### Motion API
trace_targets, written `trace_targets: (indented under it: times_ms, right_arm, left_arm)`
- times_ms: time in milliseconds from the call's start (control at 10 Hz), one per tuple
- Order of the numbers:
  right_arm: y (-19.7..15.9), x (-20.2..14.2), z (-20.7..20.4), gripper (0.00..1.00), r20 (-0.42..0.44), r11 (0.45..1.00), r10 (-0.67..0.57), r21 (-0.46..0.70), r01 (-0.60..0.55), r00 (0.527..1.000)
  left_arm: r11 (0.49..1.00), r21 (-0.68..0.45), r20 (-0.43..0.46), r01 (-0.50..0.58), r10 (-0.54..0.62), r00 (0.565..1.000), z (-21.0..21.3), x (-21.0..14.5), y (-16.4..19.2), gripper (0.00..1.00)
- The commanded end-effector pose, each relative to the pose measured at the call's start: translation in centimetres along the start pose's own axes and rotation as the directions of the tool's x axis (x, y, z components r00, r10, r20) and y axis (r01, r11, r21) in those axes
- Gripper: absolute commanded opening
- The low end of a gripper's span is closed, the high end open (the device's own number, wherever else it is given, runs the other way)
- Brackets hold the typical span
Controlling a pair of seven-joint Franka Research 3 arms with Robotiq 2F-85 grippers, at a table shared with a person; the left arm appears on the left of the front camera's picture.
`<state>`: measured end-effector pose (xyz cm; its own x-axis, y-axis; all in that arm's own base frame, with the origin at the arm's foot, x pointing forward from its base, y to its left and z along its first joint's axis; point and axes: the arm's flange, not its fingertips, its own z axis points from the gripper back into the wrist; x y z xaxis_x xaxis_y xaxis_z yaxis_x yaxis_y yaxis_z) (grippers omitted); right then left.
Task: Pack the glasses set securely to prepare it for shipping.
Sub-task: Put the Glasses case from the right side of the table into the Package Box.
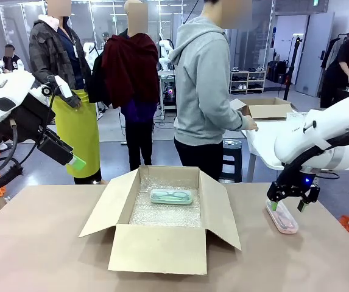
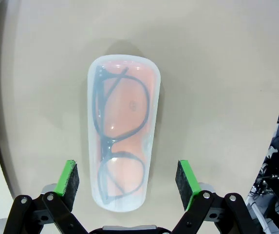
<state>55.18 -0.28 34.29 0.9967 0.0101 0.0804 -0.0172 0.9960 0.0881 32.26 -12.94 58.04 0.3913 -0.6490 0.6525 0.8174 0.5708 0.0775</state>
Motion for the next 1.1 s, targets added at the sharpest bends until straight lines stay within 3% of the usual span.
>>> trace_targets:
  times_ms: [0, 1000]
  right_arm:
    - [0.6, 0.6, -0.3, 1.00, 0.021, 0.999, -0.037, -0.022, 0.037, 0.999]
    - [1.5, 2.2, -3.9, 1.00, 0.004, 0.998, -0.028, -0.057, 0.028, 1.000]
  left_arm:
    - [1.000, 0.005, 0.009, 0.002, -0.002, 1.000, 0.2, 0.1, 0.1, 1.00]
    - [1.000, 0.005, 0.009, 0.002, -0.002, 1.000, 0.2, 0.1, 0.1, 1.00]
